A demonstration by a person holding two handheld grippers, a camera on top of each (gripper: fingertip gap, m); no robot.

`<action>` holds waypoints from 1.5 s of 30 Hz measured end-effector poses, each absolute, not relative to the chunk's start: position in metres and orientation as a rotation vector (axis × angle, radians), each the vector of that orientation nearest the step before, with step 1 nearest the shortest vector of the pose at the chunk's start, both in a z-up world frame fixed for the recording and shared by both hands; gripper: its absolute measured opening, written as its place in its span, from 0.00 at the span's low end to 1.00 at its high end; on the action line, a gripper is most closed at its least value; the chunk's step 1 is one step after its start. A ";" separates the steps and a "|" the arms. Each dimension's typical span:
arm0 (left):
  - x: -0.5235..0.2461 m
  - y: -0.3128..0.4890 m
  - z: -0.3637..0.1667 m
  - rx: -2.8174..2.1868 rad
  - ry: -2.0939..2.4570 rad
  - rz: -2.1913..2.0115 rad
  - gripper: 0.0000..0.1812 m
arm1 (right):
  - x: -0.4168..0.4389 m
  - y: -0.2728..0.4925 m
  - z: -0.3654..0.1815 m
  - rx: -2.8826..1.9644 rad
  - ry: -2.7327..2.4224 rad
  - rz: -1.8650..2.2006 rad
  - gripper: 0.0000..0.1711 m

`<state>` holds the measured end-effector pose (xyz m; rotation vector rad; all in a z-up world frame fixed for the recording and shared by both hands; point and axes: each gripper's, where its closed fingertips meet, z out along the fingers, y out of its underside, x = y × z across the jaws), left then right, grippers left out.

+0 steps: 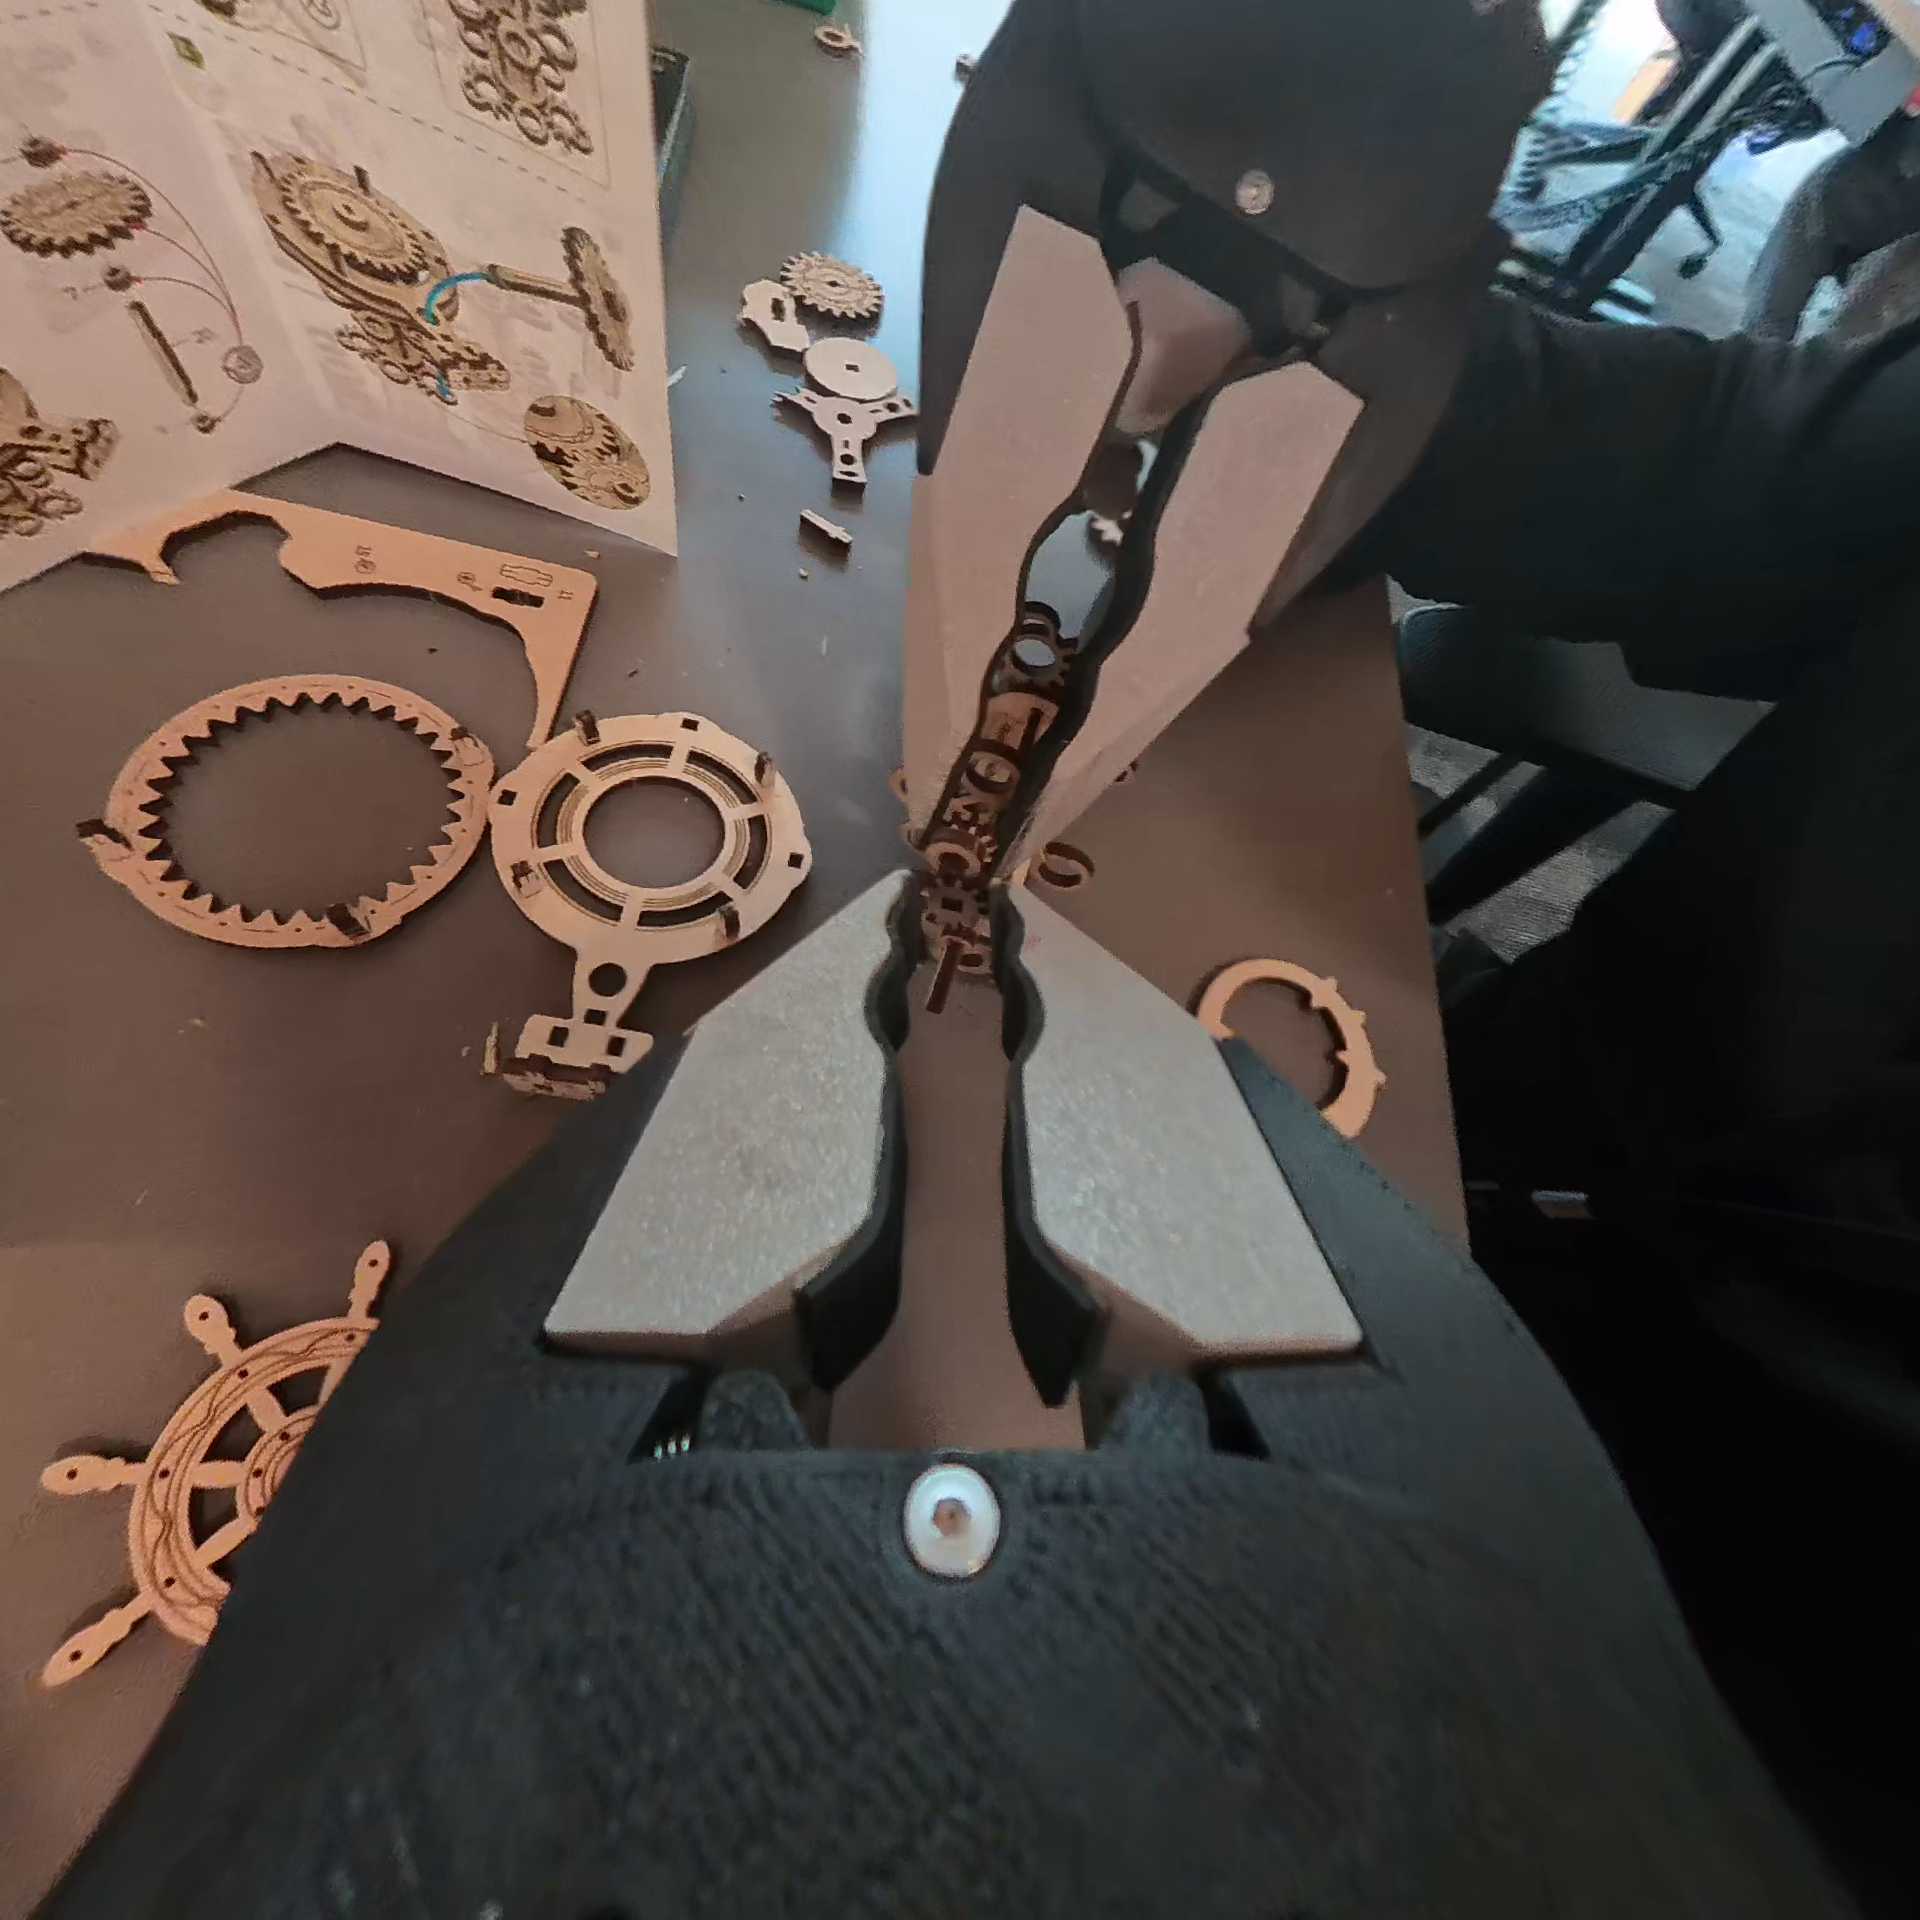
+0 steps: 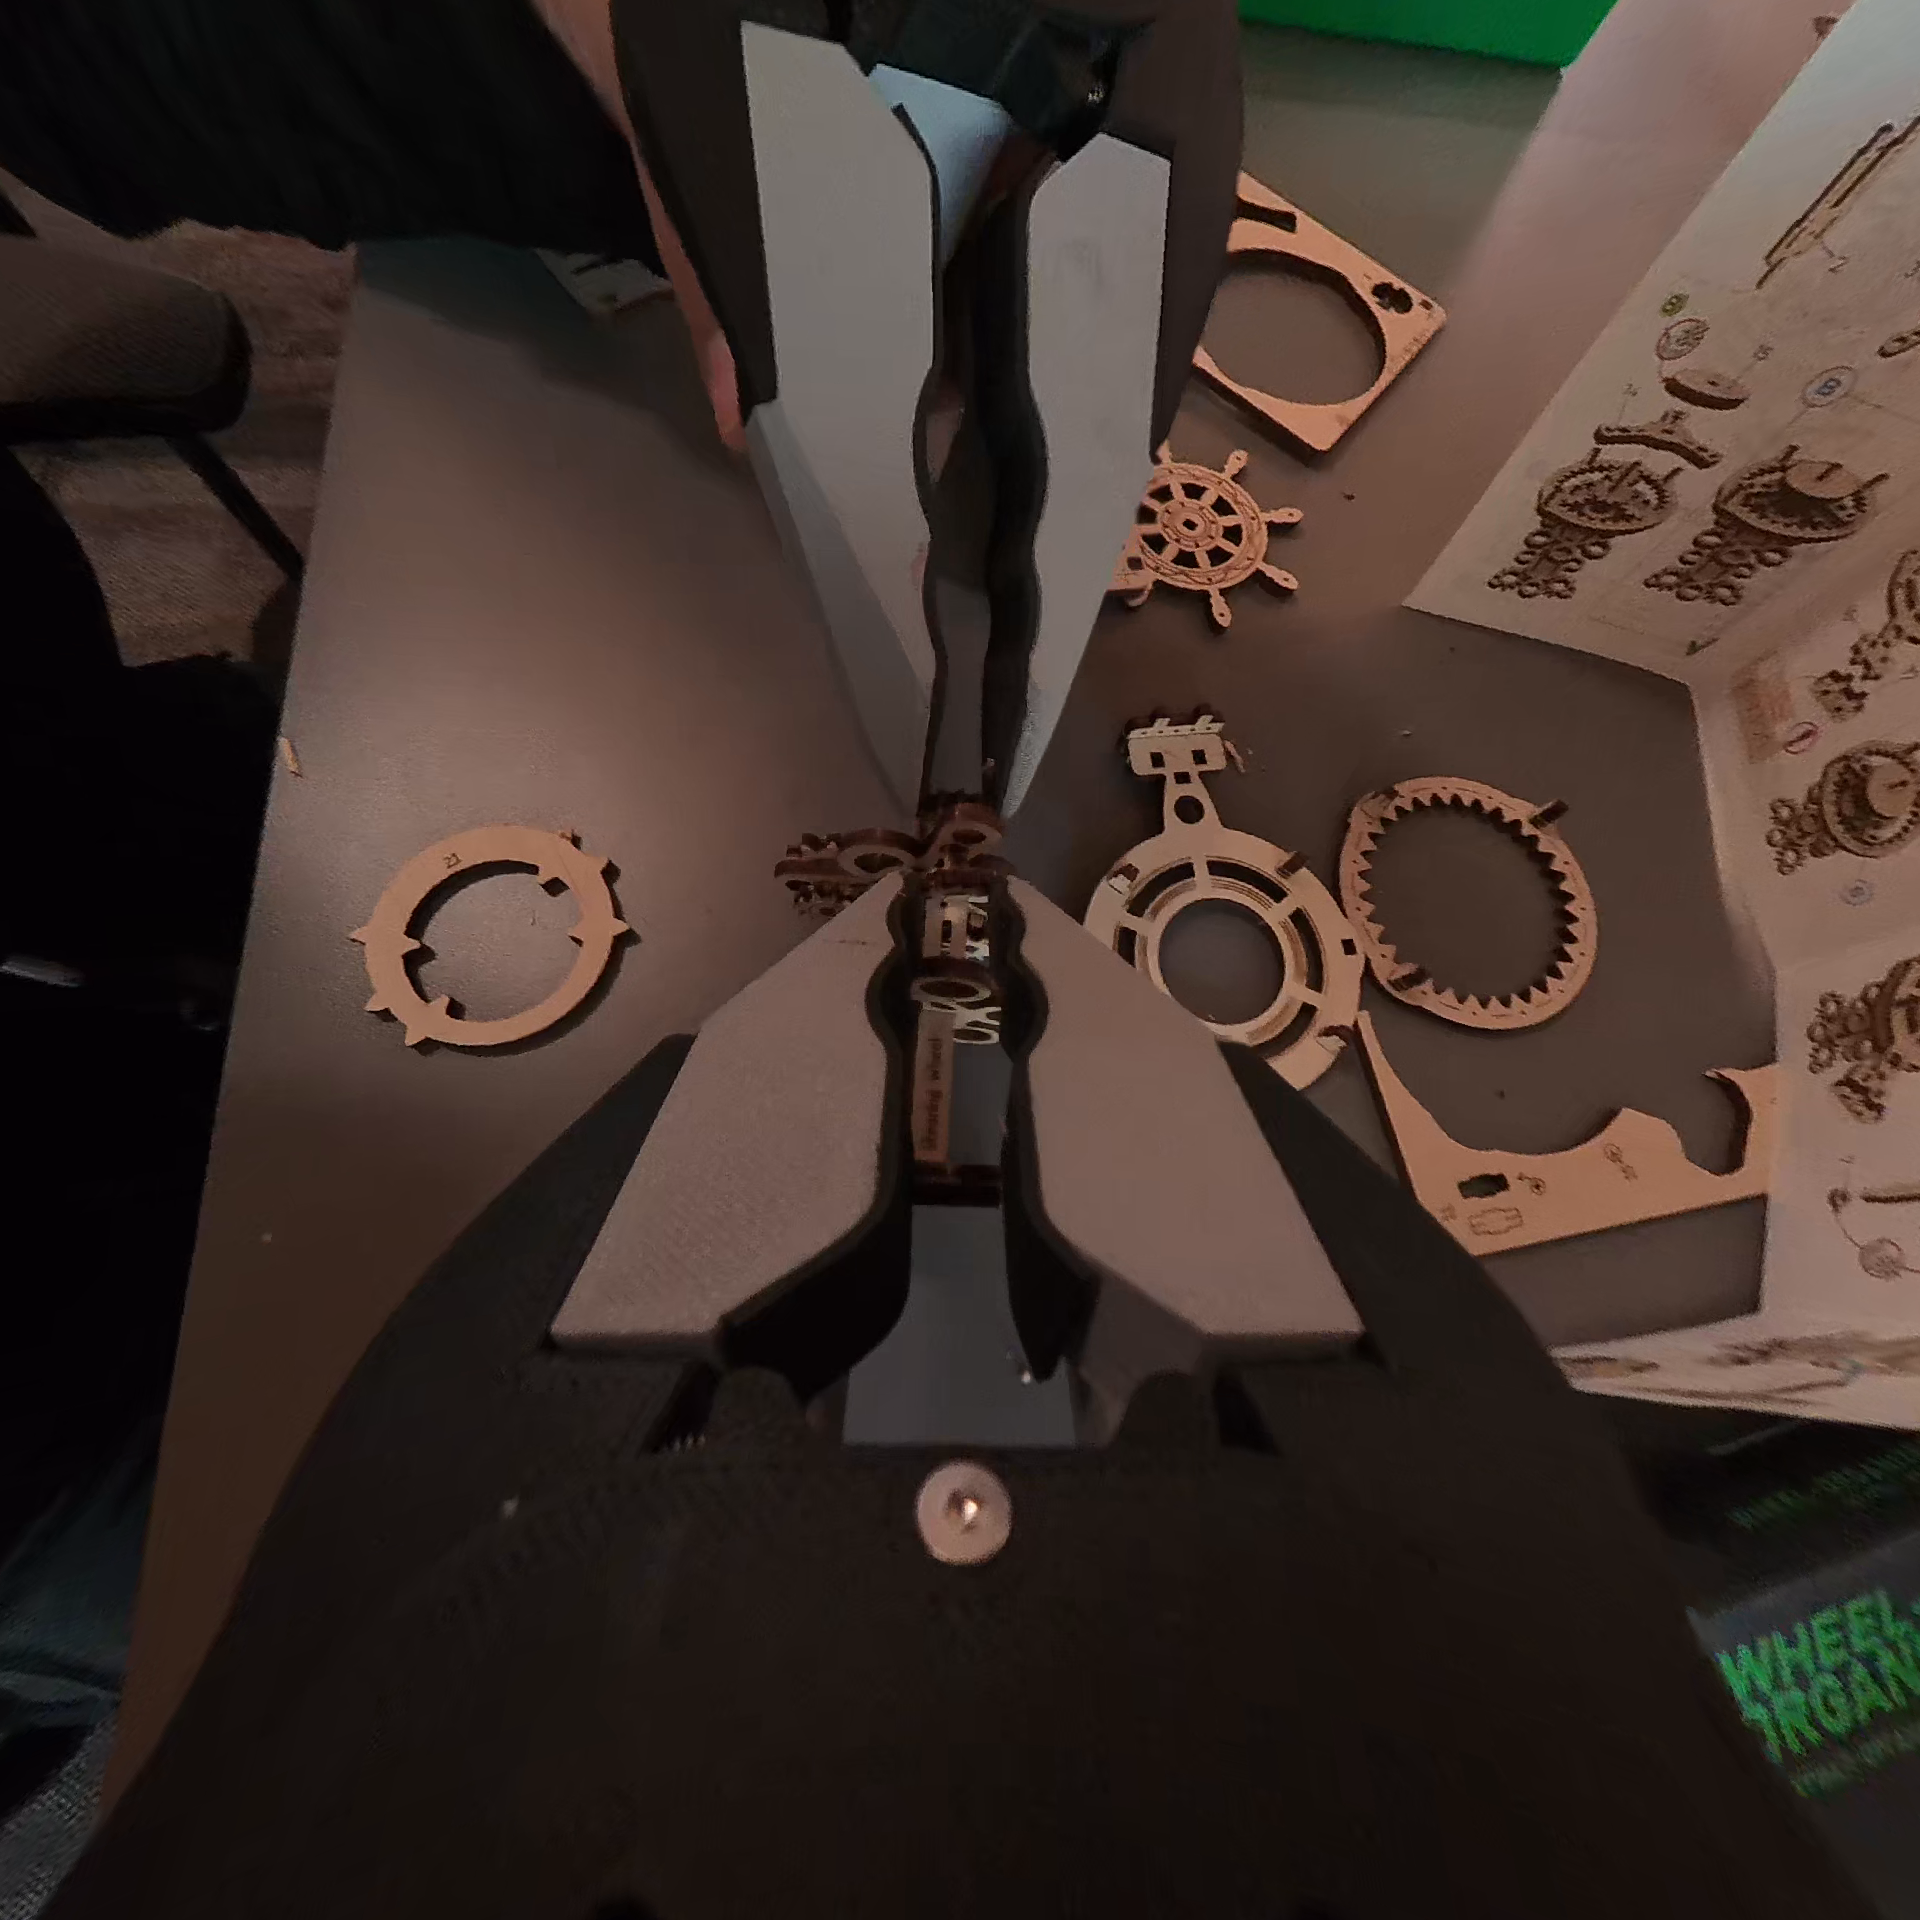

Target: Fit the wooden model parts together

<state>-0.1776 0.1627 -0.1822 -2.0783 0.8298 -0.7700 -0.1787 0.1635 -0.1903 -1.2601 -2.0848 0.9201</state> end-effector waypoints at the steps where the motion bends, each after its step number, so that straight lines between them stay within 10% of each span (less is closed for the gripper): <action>1: -0.179 0.161 -0.182 -2.073 0.841 -0.792 0.05 | -0.179 0.162 -0.190 -1.264 -2.085 0.943 0.05; 45: -0.174 0.154 -0.187 -1.954 0.969 -0.957 0.06 | -0.173 0.158 -0.188 -1.257 -2.208 0.939 0.09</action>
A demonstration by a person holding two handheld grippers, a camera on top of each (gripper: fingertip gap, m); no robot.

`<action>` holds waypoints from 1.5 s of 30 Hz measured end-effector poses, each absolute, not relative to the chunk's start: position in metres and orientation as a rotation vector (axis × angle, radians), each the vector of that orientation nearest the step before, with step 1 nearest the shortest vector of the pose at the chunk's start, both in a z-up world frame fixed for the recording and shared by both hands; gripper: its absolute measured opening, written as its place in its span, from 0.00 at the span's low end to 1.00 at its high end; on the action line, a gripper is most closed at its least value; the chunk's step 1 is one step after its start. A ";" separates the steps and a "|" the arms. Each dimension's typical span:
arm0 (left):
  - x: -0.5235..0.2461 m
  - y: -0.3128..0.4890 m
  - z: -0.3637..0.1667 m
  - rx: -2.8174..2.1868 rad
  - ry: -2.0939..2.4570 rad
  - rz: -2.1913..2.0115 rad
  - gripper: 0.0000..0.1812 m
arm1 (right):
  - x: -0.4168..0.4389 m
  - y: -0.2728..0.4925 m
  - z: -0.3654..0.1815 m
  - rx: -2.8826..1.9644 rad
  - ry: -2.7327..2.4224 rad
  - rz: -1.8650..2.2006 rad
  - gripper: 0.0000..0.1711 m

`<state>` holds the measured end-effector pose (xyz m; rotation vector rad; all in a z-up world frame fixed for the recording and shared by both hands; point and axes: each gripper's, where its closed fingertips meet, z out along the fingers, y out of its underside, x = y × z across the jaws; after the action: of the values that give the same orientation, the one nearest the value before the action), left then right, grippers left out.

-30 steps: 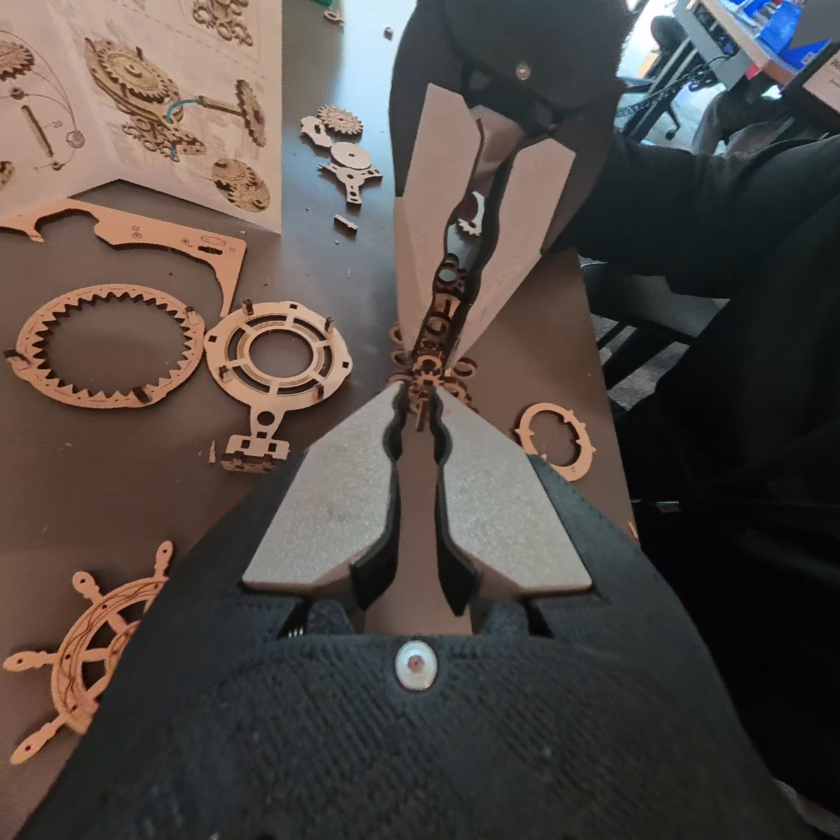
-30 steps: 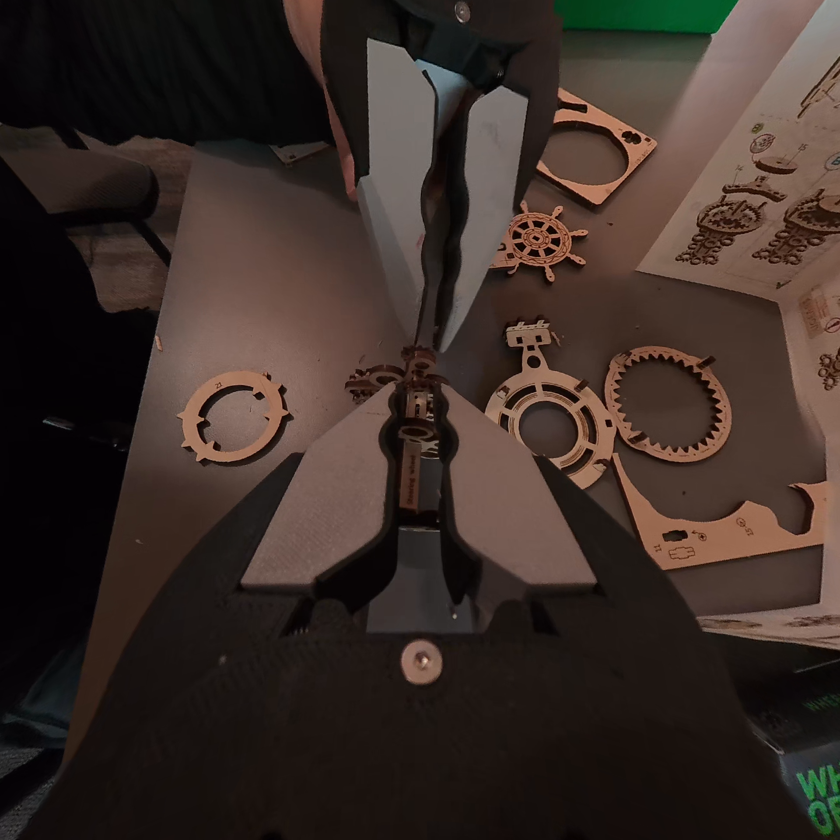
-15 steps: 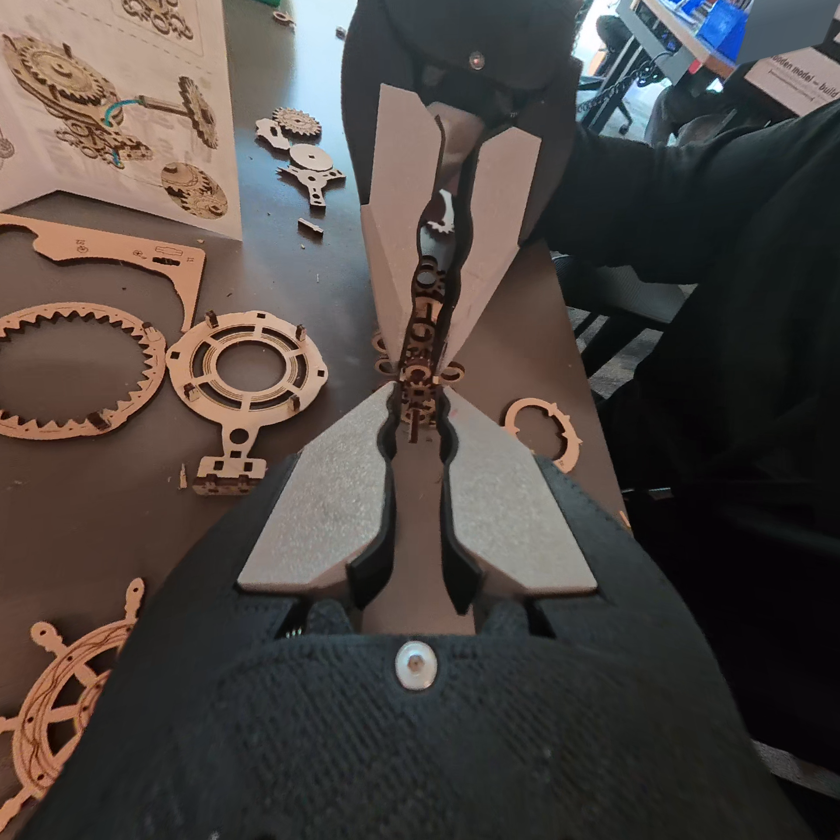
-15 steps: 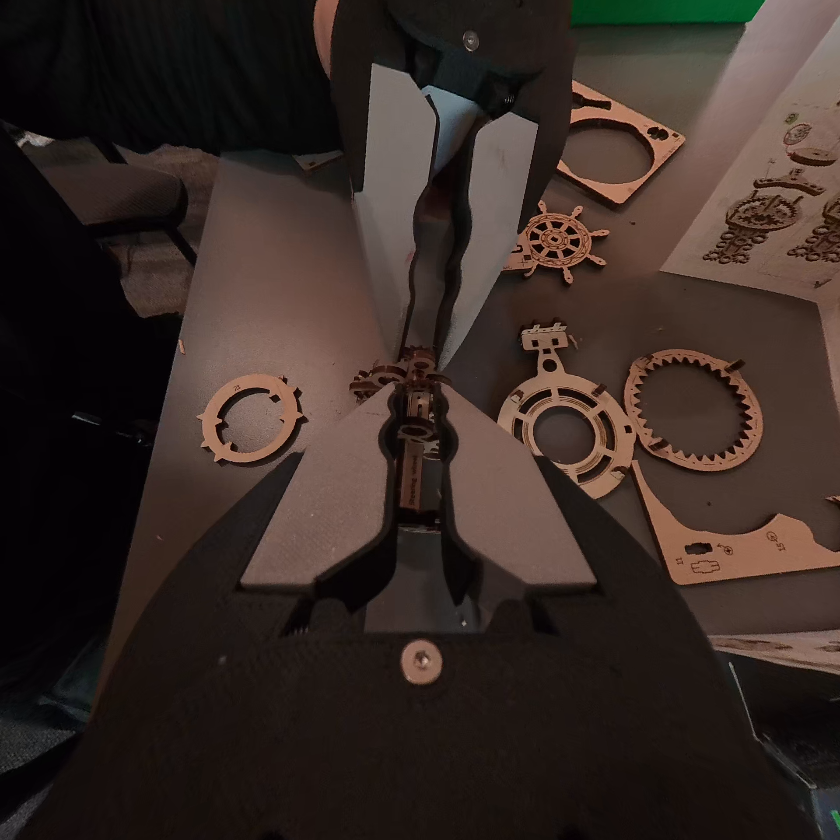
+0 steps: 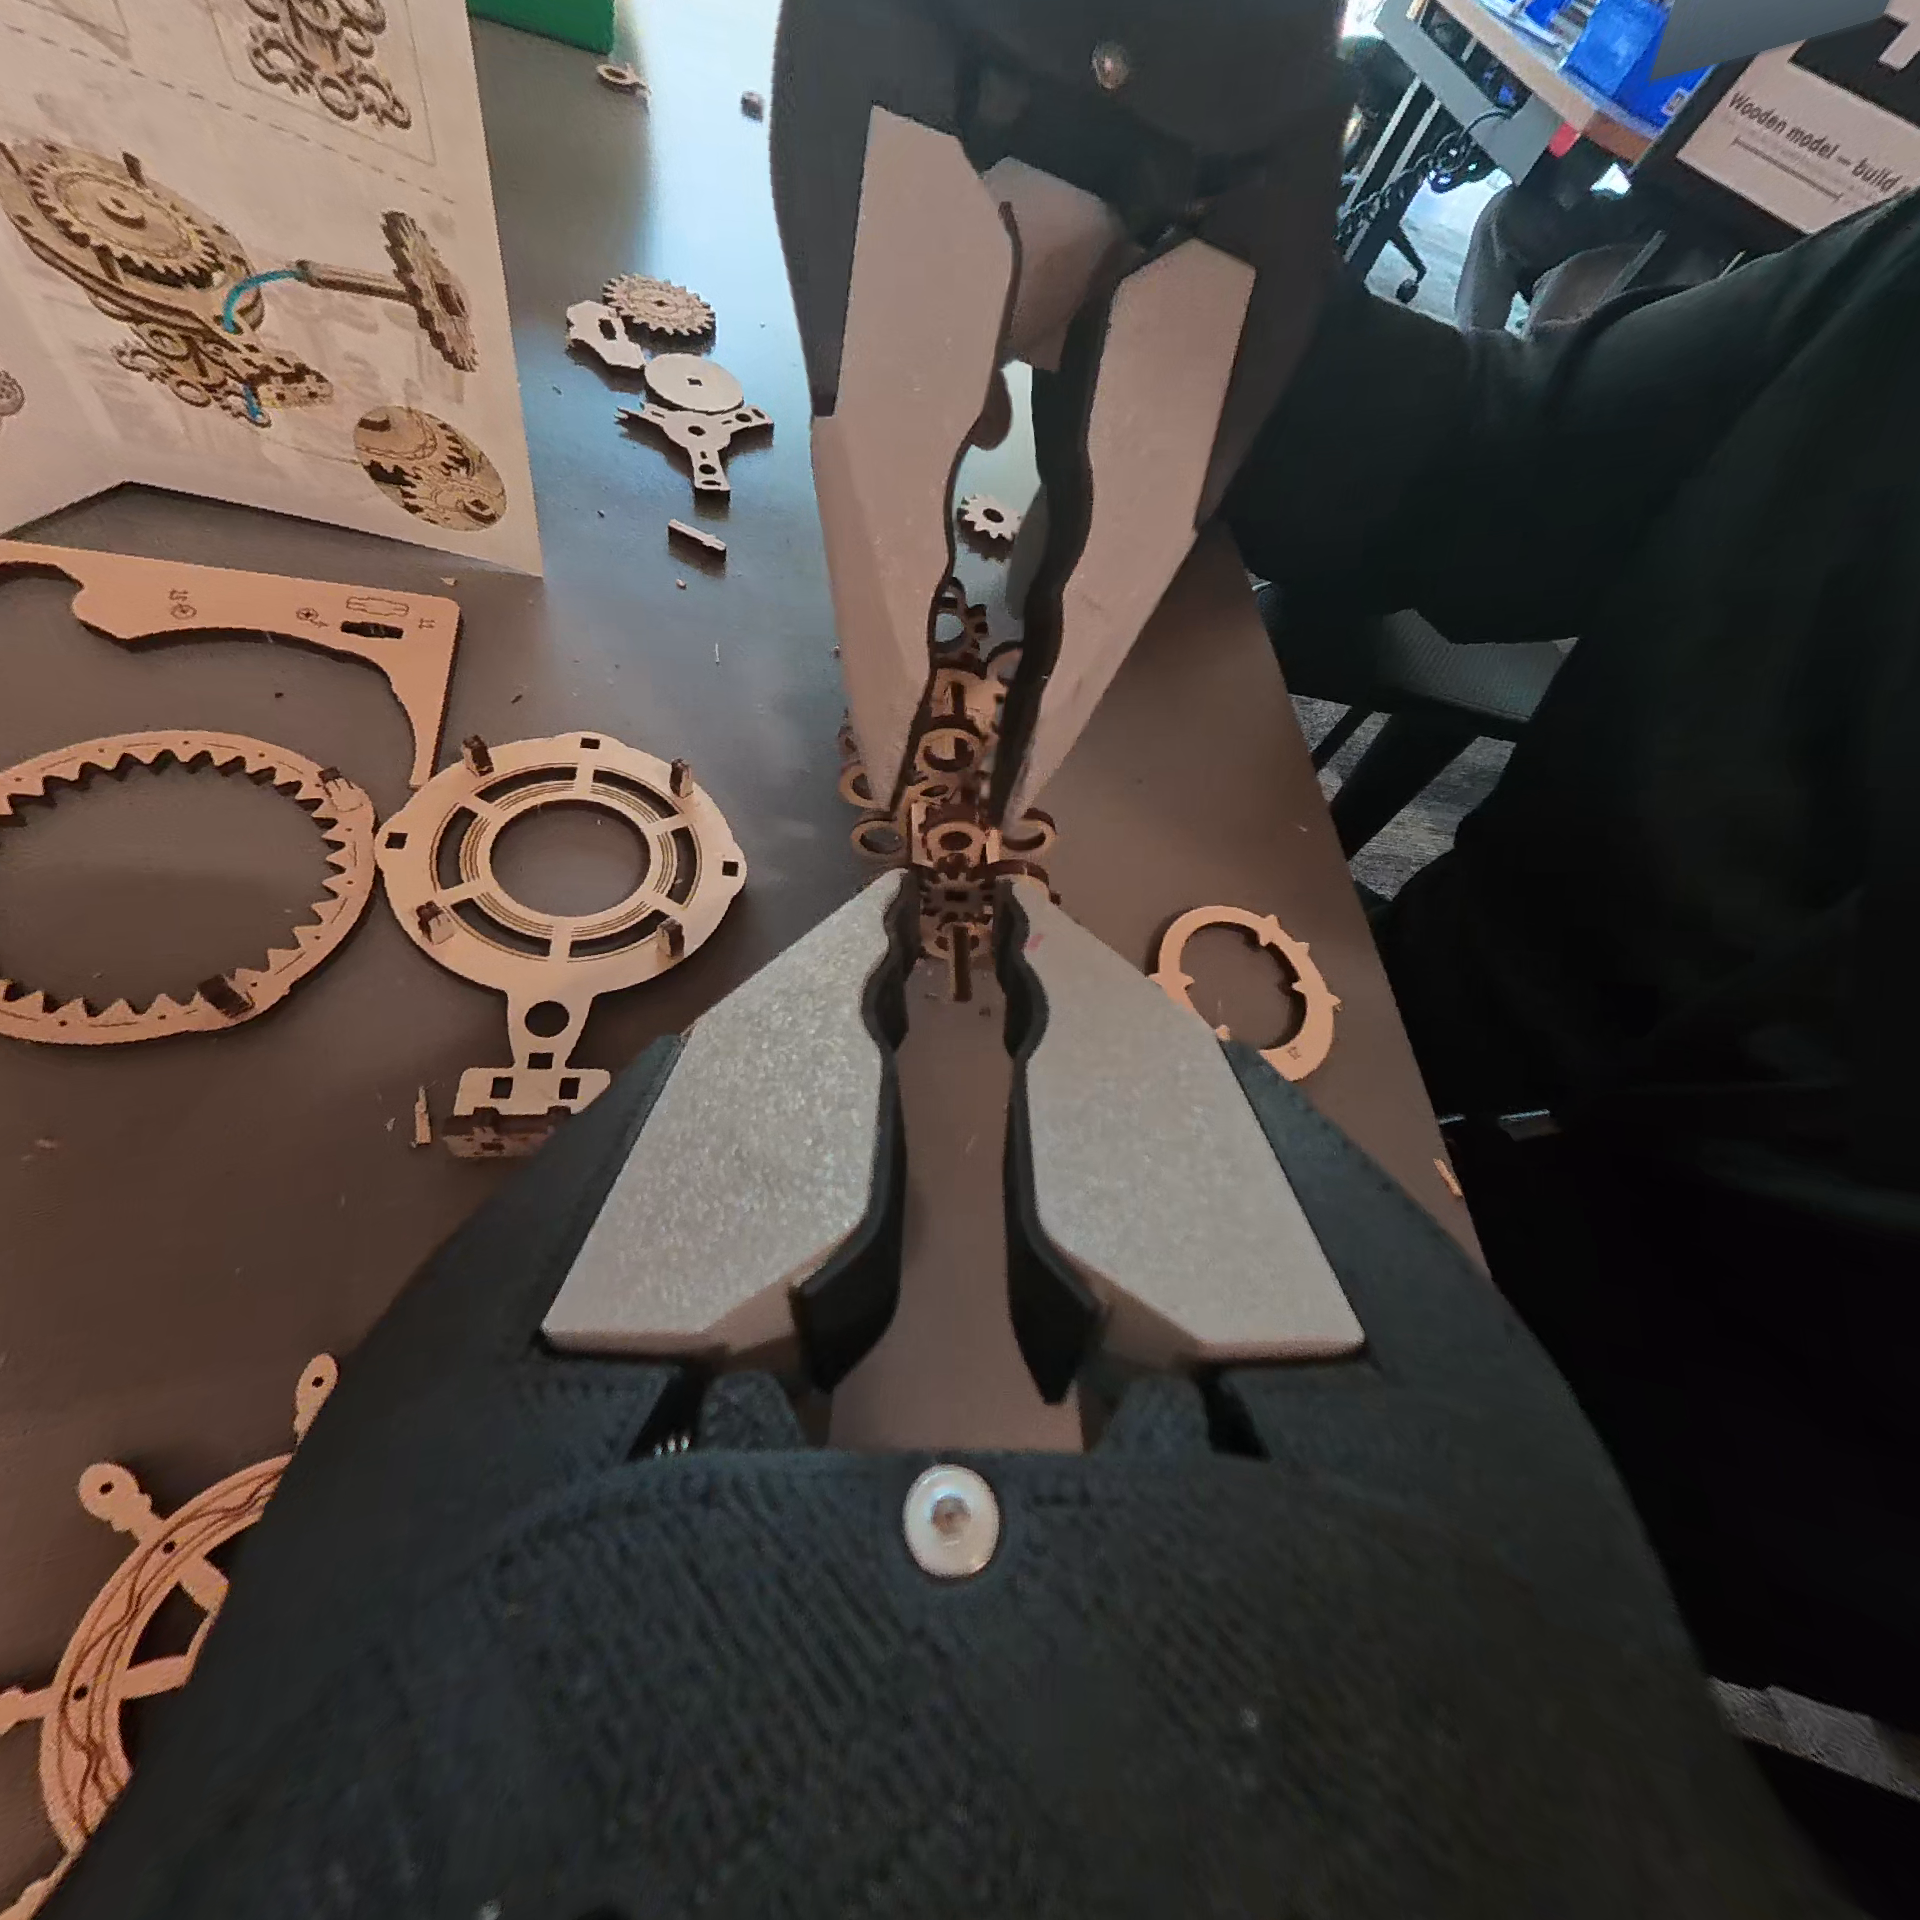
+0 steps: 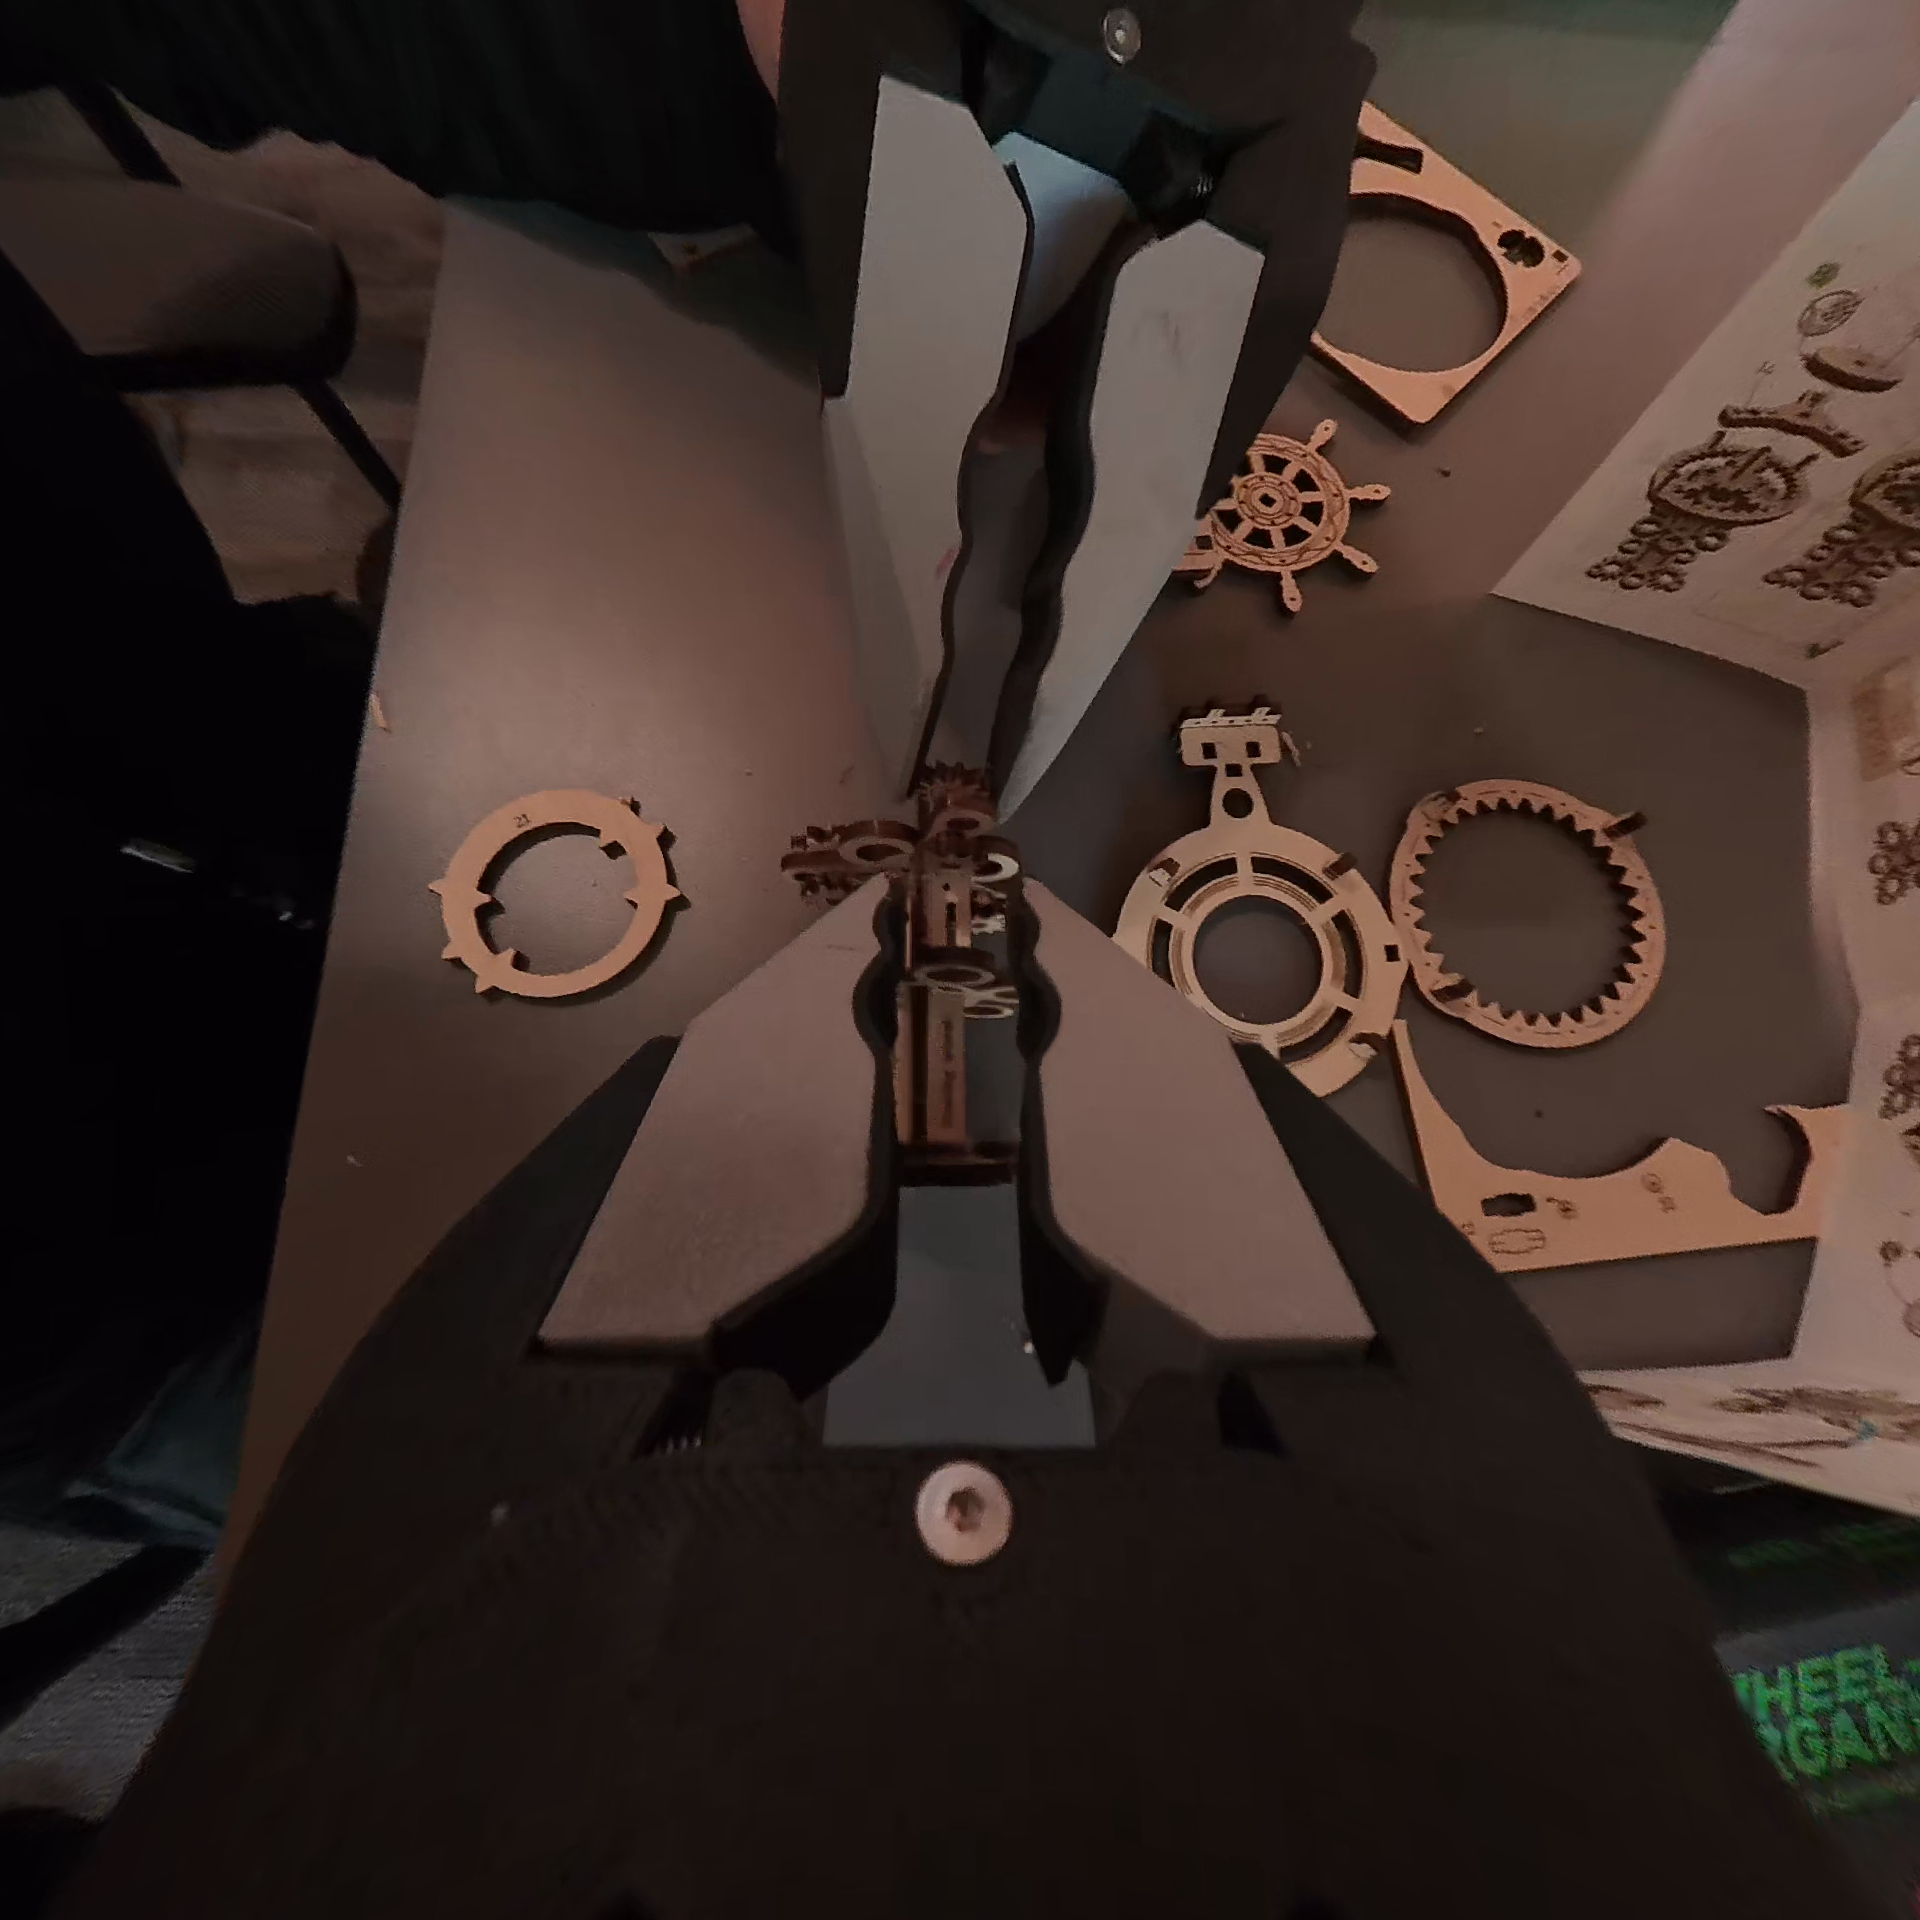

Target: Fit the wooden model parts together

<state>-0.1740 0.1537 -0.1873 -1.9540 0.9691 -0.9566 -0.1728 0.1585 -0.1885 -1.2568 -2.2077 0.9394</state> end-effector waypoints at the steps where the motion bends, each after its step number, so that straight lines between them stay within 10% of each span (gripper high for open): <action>1: -0.174 0.154 -0.188 -1.958 0.972 -0.955 0.06 | -0.173 0.156 -0.187 -1.257 -2.211 0.960 0.09; 45: -0.161 0.162 -0.196 -2.139 0.843 -0.954 0.05 | -0.168 0.159 -0.189 -1.255 -2.296 0.967 0.04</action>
<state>-0.1611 0.1619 -0.1962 -2.1392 0.8428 -0.9539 -0.1683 0.1588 -0.1895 -1.2546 -2.2957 0.9665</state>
